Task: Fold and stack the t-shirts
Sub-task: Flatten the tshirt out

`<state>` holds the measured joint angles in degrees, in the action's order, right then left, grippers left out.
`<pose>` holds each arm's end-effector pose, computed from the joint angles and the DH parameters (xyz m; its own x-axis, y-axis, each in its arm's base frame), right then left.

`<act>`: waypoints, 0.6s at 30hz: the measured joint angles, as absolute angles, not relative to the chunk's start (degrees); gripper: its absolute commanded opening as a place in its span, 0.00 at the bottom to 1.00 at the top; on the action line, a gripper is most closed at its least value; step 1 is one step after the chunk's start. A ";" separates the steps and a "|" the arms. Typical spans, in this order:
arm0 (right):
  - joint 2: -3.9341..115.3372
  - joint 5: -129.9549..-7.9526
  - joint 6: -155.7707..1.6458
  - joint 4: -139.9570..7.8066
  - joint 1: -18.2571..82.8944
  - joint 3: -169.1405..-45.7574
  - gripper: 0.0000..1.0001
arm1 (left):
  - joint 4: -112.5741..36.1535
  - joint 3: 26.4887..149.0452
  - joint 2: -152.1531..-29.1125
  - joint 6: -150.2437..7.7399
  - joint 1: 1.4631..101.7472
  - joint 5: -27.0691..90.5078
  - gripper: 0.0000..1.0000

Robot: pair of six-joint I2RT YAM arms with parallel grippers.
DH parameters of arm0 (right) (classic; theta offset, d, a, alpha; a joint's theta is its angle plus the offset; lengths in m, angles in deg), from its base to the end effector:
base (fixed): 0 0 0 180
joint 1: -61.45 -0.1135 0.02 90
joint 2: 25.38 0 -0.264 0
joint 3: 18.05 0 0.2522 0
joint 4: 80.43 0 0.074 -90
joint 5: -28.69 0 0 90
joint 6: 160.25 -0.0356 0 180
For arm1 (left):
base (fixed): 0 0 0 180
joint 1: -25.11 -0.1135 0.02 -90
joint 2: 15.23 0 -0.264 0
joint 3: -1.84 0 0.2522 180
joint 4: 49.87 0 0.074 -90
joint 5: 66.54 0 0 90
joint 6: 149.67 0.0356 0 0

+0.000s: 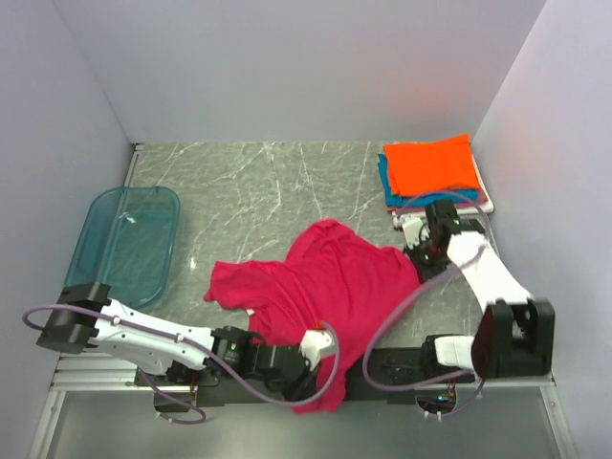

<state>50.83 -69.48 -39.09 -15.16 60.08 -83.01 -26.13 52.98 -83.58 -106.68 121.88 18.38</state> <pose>0.2297 0.0106 0.2145 -0.8025 -0.5315 -0.2710 -0.5516 0.8341 -0.0024 -0.0259 -0.2448 0.2125 -0.6766 0.4811 -0.5575 0.7363 0.4413 -0.5129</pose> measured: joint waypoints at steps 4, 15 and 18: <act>40.46 -69.24 -32.91 -6.18 60.32 -78.29 0.09 | -27.59 51.48 -83.52 -109.95 128.00 23.23 0.14; 42.02 -81.59 -25.12 1.62 60.74 -93.18 0.66 | -6.57 54.93 -60.81 -125.01 132.76 5.37 0.97; 52.60 -91.16 -25.23 -0.26 59.49 -101.31 0.66 | -1.80 56.46 -52.85 -131.11 129.20 -5.38 0.95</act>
<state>52.60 -91.16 -25.23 -0.26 59.49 -101.31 -1.80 56.46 -52.85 -131.11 129.20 -5.38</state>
